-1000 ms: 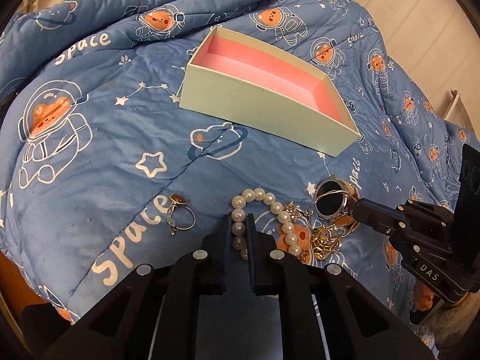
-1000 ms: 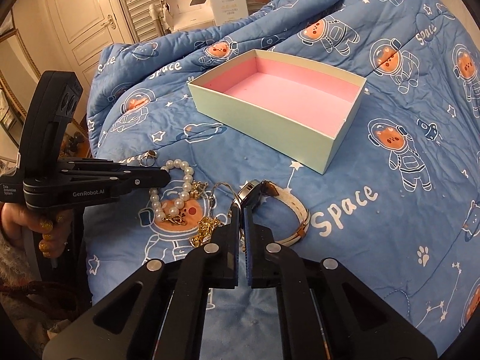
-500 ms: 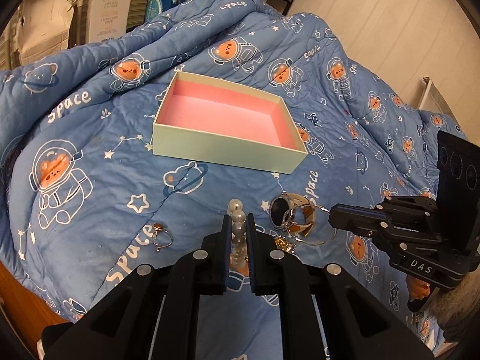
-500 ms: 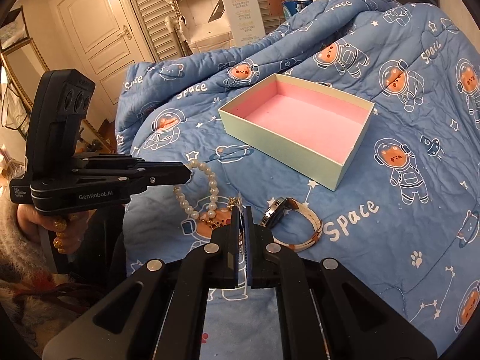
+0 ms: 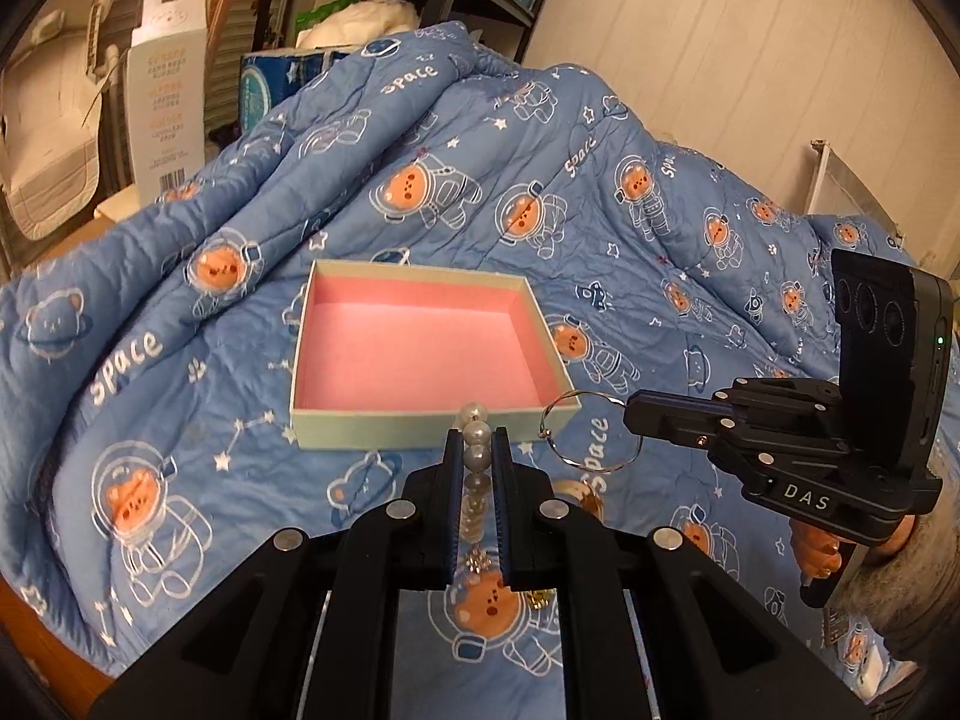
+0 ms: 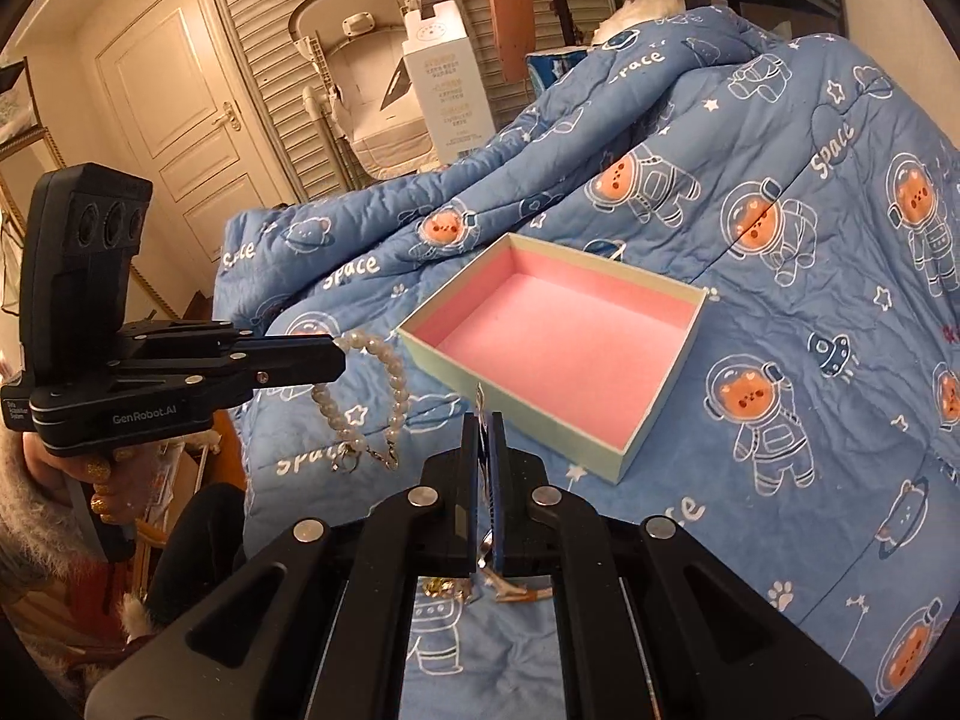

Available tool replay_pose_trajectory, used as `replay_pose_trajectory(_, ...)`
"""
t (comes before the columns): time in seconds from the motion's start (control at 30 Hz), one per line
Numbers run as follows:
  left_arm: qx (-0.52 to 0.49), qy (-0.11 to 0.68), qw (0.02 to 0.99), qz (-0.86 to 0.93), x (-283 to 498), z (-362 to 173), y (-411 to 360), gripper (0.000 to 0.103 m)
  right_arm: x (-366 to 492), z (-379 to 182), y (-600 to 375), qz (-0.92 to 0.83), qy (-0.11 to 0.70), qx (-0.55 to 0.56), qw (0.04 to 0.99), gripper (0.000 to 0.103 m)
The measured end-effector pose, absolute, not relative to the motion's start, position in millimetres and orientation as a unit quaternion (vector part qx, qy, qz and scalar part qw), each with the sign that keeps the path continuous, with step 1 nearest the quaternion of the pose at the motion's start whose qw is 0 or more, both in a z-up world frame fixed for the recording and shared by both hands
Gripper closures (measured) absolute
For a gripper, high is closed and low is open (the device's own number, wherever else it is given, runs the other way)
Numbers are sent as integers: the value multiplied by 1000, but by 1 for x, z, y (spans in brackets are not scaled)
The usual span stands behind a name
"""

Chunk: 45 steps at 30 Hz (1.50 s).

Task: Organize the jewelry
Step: 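Carry bracelet and bangle into the pink box while both tools open to release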

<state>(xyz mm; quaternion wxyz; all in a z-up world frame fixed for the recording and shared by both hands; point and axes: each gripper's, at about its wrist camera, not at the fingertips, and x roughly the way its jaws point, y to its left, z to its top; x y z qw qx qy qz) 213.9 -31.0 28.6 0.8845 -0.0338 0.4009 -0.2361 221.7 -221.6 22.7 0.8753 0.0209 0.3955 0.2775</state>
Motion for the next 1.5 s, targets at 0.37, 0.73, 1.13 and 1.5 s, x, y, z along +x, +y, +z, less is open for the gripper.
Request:
replay_pose_trajectory(0.37,9,424,876,-231,313,27,-68,94,317,4,-218,206,420,42,883,100)
replay_pose_trajectory(0.73,-56,479,845,-231,377,-19,-67,94,378,-37,-223,179,474,110,855,100)
replay_pose_trajectory(1.13,-21,491,855,-166,393,-45,-48,94,396,-52,-204,151,489,62,857,100)
replay_pose_trajectory(1.5,19,471,869,-151,389,-40,-46,74,401,-64,-201,121,492,36,861,98)
